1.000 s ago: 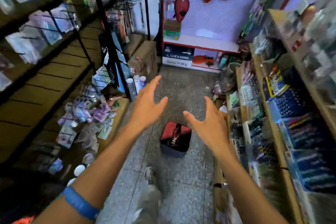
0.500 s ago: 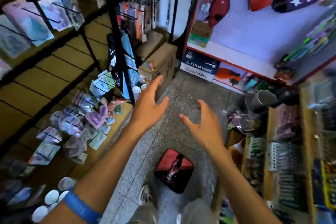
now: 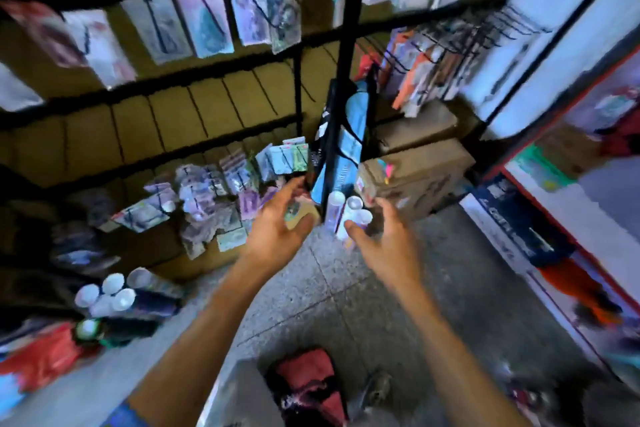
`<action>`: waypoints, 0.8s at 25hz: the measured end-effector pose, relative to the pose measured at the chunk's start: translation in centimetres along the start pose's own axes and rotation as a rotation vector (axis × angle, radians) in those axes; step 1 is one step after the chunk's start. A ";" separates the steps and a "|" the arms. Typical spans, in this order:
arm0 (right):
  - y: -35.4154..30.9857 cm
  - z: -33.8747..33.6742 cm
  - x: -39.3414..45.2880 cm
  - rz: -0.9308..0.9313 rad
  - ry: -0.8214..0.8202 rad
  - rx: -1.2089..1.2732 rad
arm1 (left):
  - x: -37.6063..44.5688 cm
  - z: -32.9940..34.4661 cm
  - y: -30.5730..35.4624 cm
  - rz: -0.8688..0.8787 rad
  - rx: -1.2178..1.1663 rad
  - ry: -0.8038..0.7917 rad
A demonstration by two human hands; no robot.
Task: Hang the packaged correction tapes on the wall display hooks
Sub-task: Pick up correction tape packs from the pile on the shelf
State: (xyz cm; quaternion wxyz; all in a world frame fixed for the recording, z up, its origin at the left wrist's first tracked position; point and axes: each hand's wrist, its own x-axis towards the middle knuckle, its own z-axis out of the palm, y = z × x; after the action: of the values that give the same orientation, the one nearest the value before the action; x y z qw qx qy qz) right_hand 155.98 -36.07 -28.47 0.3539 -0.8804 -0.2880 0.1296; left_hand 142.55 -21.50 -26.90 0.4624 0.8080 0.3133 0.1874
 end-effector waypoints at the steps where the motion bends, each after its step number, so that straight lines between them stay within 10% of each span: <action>1: 0.7 0.1 1.1 -0.039 -0.042 -0.006 | -0.1 0.1 0.3 -0.038 0.028 0.042; 11: -6.4 8.2 9.1 -0.262 -0.359 0.046 | 1.3 -7.6 -6.3 -0.380 -0.090 0.405; 20: -18.7 20.9 16.2 -0.204 -0.386 0.025 | 12.4 -20.7 -14.2 -0.264 0.079 0.285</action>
State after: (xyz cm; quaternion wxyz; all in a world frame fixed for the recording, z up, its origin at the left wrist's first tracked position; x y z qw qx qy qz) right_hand 152.19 -3.98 -30.81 0.3142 -0.8010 -0.4365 0.2629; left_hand 134.63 5.28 -28.63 0.4020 0.7426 0.4860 0.2252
